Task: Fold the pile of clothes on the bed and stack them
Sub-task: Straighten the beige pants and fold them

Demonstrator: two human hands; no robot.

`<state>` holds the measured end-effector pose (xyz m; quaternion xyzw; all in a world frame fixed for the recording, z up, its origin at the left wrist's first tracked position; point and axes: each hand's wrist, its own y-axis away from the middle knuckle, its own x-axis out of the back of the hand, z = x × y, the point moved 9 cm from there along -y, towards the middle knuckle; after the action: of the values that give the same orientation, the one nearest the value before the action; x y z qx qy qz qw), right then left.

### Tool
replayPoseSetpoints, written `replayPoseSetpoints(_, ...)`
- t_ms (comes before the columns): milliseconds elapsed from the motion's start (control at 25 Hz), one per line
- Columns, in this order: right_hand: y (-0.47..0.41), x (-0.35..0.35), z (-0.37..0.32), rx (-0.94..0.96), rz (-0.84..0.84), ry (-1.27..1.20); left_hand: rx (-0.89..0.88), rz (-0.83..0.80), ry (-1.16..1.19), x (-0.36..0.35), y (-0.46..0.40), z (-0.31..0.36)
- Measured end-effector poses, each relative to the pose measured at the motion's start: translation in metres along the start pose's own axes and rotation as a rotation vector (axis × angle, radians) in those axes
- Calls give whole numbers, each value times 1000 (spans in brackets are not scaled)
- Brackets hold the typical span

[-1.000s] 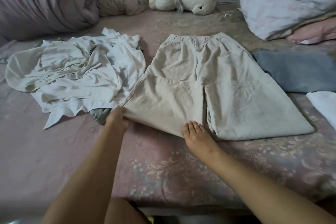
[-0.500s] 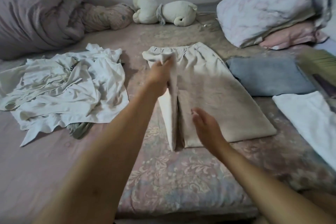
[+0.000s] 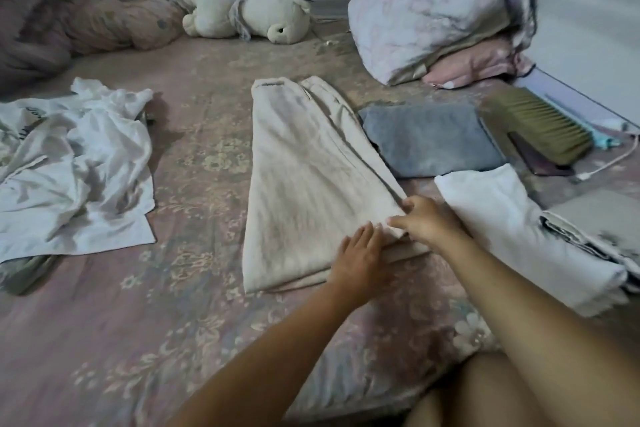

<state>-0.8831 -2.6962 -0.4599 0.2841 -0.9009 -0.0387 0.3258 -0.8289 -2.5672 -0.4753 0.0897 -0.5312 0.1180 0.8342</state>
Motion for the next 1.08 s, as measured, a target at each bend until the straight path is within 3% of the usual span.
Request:
replayPoseSetpoints(80,-1,4,-5,28,49,-170,0,106,-164,15,14,-25)
replayPoseSetpoints(200,2,18,-21,86,82,-416,-3,118,-301,30,34,-51)
replayPoseSetpoints(320,8,52,-25,143,170,-304,-47,184,-396,47,50,-64)
replayPoseSetpoints(480,15,51,16,92,153,60,-102,198,-528,43,74,-76)
replayPoseSetpoints(680,19,27,28,62,17,-87,75,170,-623,68,76,-101)
replayPoseSetpoints(800,20,31,23,131,58,-69,51,246,-589,78,82,-102)
replayPoseSetpoints(1080,17,31,38,130,63,125,-10,213,-517,66,89,-117)
